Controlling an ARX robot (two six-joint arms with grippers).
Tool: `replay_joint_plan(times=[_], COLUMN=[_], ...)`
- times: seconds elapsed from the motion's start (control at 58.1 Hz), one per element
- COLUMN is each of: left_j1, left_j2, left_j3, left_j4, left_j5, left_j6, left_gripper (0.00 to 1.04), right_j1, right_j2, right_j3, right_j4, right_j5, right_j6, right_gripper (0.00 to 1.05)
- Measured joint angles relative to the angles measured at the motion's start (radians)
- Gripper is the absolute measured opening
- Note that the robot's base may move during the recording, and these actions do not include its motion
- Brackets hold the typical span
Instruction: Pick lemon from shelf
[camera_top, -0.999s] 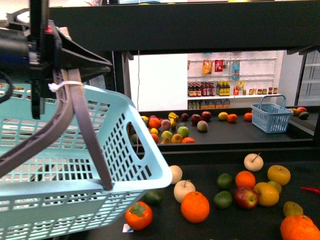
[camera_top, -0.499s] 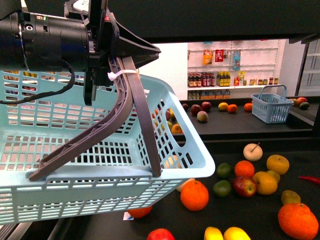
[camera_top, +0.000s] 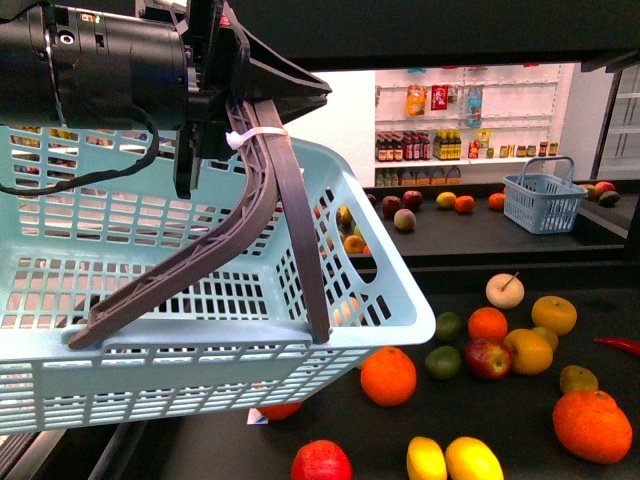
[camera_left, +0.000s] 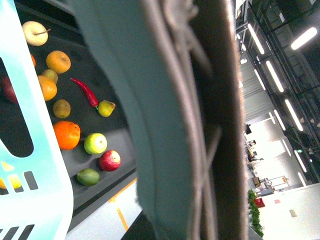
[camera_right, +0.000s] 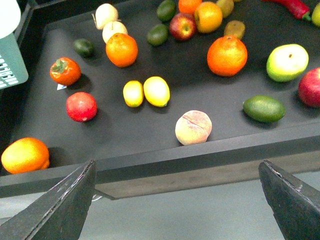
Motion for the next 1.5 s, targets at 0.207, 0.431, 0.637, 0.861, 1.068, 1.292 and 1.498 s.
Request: replay_joint_plan(times=[0.207, 0.431, 0.637, 0.861, 1.068, 1.292, 1.498], left_j1=[0.0, 0.0, 0.0, 0.0, 0.0, 0.0, 0.0], left_j2=[0.0, 0.0, 0.0, 0.0, 0.0, 0.0, 0.0], left_j3=[0.0, 0.0, 0.0, 0.0, 0.0, 0.0, 0.0], left_j4=[0.0, 0.0, 0.0, 0.0, 0.0, 0.0, 0.0], left_j5=[-0.003, -0.002, -0.001, -0.002, -0.002, -0.001, -0.001], left_j6=[0.002, 0.001, 0.001, 0.001, 0.001, 0.001, 0.001], left_gripper=[0.06, 0.06, 0.06, 0.06, 0.06, 0.06, 0.06], right_j1=[0.013, 0.035, 0.061, 0.087, 0.104, 0.111, 0.111], right_j2=[0.629, 1.054, 1.283, 1.456, 1.591, 1.668, 1.722], right_j3=[0.294, 0.655, 0.935, 1.126, 1.263, 1.341, 1.39], right_j4=[0.211, 0.225, 0.144, 0.092, 0.055, 0.04, 0.015], right_j5=[-0.113, -0.119, -0.096, -0.08, -0.071, -0.062, -0.063], right_j6=[-0.032, -0.085, -0.167, -0.251, -0.321, -0.373, -0.391], right_gripper=[0.97, 0.97, 0.97, 0.97, 0.97, 0.97, 0.97])
